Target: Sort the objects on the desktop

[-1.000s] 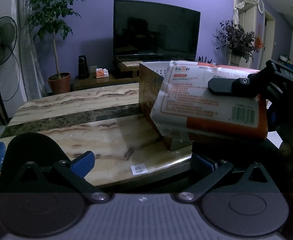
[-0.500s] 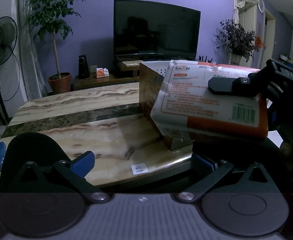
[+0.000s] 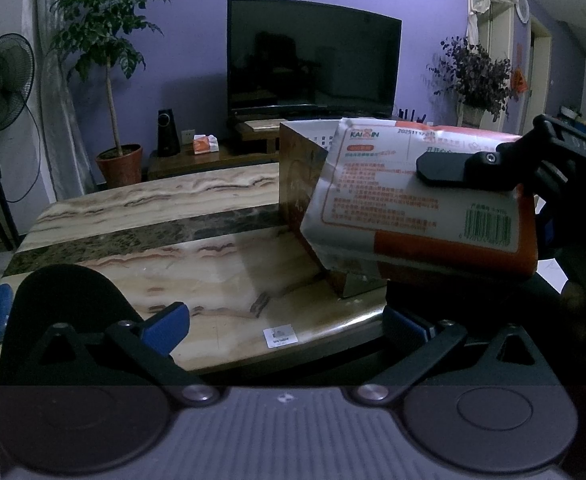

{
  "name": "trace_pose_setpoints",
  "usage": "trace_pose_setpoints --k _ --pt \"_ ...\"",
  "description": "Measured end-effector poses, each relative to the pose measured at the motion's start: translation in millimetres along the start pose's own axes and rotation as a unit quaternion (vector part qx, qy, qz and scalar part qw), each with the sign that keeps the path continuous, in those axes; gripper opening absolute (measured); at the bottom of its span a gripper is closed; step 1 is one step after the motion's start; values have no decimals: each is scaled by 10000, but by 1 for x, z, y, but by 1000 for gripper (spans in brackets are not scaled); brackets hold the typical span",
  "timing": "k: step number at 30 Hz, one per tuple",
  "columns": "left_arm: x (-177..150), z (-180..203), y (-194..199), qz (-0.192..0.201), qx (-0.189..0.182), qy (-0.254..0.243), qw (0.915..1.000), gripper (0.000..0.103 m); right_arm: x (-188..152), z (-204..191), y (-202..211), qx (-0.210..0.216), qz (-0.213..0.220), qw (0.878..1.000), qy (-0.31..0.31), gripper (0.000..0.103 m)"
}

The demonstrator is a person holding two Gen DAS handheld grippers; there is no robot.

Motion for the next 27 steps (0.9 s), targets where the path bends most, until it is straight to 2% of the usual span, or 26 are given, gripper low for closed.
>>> trace_pose_setpoints --k 27 --pt "0 0 1 -53 15 -4 10000 102 0 1 -2 -21 -17 10000 3 78"
Point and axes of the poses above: each gripper's, at about its wrist camera, not at the fingertips, and y roughly against the way its jaws point, z to its right, x to its top, the point moved 6 cm from there along -y, roughly the way its jaws point, and after that the axes turned 12 degrees about z, right-handed, at the moved point
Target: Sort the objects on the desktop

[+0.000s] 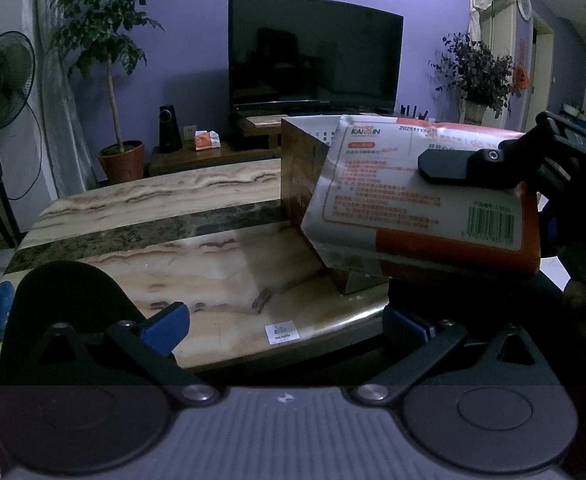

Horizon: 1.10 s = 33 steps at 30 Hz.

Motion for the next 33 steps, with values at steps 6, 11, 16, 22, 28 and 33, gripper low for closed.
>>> trace_pose_setpoints --k 6,11,16,22,28,33 --pt "0 0 -1 -8 -3 -9 10000 102 -1 0 0 -8 0 10000 3 78" --pt "-1 1 -1 -18 -10 -19 10000 102 -1 -1 0 -16 -4 10000 7 78" --pt "-1 1 -2 -30 -10 -28 10000 102 -1 -1 0 -30 -15 10000 22 78" --pt "-2 1 -2 -39 -11 -37 10000 102 -1 0 0 -34 -15 10000 17 78" --pt "-1 1 -2 -47 -17 -48 10000 102 -1 1 -2 -31 -16 10000 15 78" --pt "-2 0 -3 -51 -20 -56 10000 102 -1 2 -2 -28 -18 10000 14 78"
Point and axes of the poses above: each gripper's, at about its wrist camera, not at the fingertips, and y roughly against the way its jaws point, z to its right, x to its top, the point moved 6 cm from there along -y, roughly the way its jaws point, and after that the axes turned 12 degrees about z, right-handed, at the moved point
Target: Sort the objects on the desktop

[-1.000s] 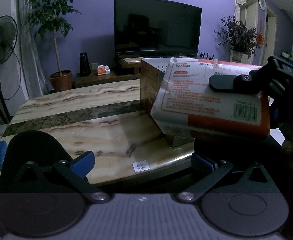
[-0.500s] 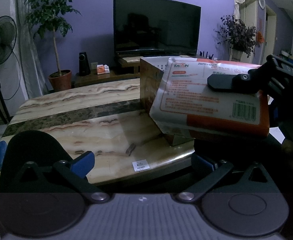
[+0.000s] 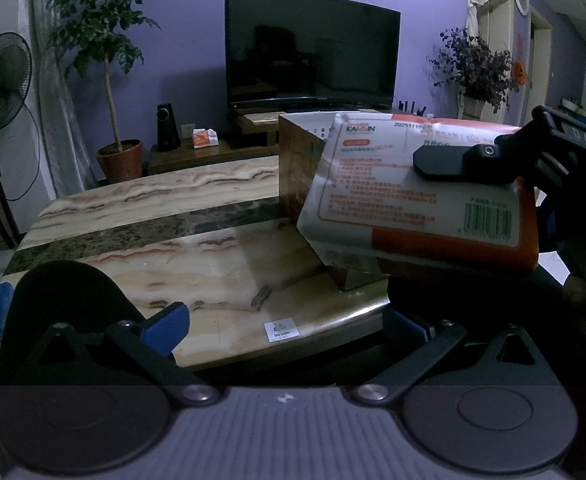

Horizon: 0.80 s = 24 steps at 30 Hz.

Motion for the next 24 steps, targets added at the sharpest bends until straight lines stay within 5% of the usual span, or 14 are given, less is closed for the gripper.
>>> trace_pose_setpoints --k 24 --pt "-1 3 0 -49 -18 -51 10000 102 0 1 -3 14 -17 10000 6 78"
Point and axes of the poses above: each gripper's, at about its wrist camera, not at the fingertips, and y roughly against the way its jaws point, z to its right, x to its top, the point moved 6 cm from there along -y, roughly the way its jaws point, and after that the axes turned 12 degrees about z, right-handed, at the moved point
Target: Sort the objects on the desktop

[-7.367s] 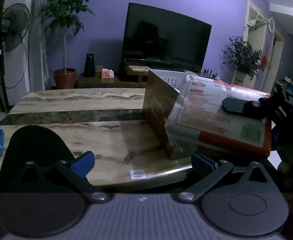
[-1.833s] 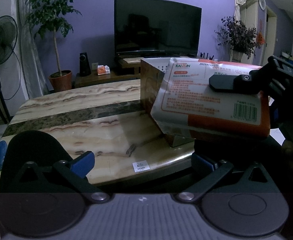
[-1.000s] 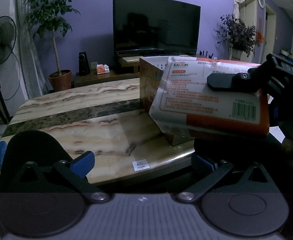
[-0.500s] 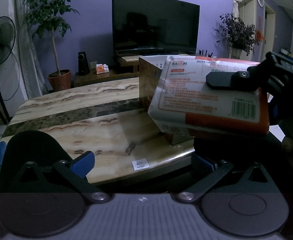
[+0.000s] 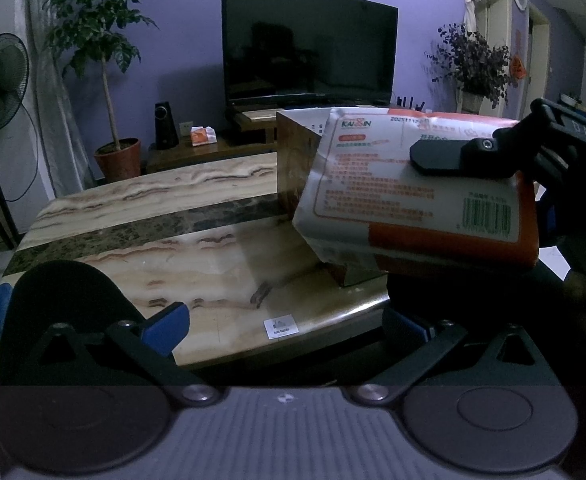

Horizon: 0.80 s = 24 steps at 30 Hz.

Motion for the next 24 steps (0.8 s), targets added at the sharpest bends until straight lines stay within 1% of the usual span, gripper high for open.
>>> trace_pose_setpoints --k 24 --pt "0 1 -2 -102 11 -38 9999 102 -2 -3 3 6 0 10000 -19 78"
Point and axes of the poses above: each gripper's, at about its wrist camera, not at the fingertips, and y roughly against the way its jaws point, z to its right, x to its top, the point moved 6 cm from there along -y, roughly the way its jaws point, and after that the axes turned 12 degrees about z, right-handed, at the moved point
